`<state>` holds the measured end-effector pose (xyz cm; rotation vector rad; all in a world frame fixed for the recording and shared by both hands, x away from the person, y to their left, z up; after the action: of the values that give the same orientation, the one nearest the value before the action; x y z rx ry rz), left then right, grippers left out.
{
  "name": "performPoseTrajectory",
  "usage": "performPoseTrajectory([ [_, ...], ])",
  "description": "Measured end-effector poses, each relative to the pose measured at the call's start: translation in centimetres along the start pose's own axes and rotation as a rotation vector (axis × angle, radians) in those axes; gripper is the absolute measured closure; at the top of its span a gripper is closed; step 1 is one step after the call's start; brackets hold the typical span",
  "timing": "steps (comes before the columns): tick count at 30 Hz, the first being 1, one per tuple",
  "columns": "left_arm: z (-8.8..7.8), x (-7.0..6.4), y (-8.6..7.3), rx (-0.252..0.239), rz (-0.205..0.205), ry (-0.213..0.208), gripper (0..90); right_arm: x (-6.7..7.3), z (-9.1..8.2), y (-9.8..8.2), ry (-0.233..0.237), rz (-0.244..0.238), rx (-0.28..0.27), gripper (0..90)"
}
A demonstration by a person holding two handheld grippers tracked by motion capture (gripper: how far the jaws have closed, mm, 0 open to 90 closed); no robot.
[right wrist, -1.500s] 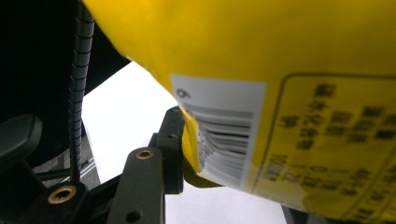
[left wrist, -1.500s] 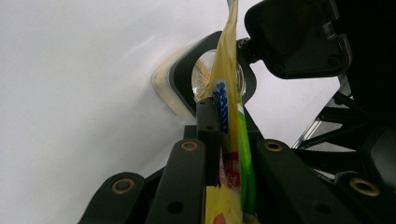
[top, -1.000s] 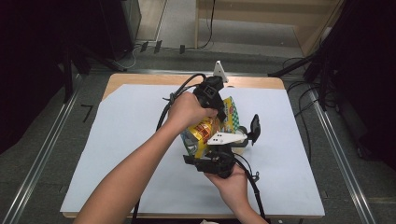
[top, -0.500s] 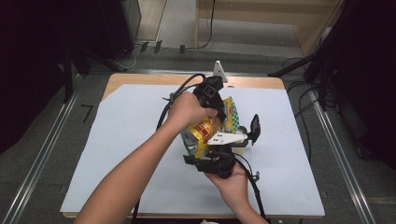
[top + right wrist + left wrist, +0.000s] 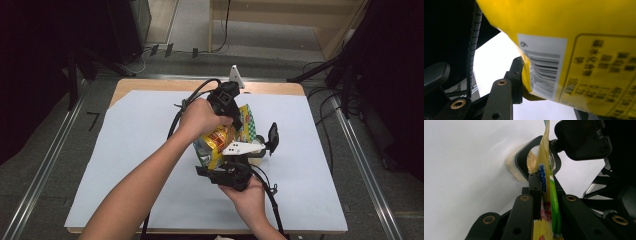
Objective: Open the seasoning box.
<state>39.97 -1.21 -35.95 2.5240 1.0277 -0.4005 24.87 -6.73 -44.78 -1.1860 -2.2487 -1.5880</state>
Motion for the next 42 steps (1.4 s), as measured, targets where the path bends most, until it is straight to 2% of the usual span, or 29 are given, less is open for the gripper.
performPoseTrajectory([
  [8,-0.08,0.0,-0.12,-0.006,0.008,0.011,85.6,-0.08,0.12,-0.04,-0.009,-0.012,0.002,63.4],
  [29,-0.68,0.59,-0.74,-0.027,-0.02,0.014,85.3,0.09,0.7,0.27,0.009,-0.026,0.017,63.4],
  [42,-0.53,0.6,-0.71,-0.026,-0.015,0.015,85.2,-0.02,0.72,0.21,0.007,-0.028,0.021,63.4],
])
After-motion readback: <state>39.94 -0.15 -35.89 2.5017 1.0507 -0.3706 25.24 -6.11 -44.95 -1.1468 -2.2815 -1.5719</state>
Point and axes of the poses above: each handheld gripper's, and its own axes: z roughly forward along the jaws, y roughly out of its top, x roughly to its left, the point moved 2 cm from there along z, roughly forward along the jaws, and after that the axes turned 9 degrees about z, right-handed, at the moved point
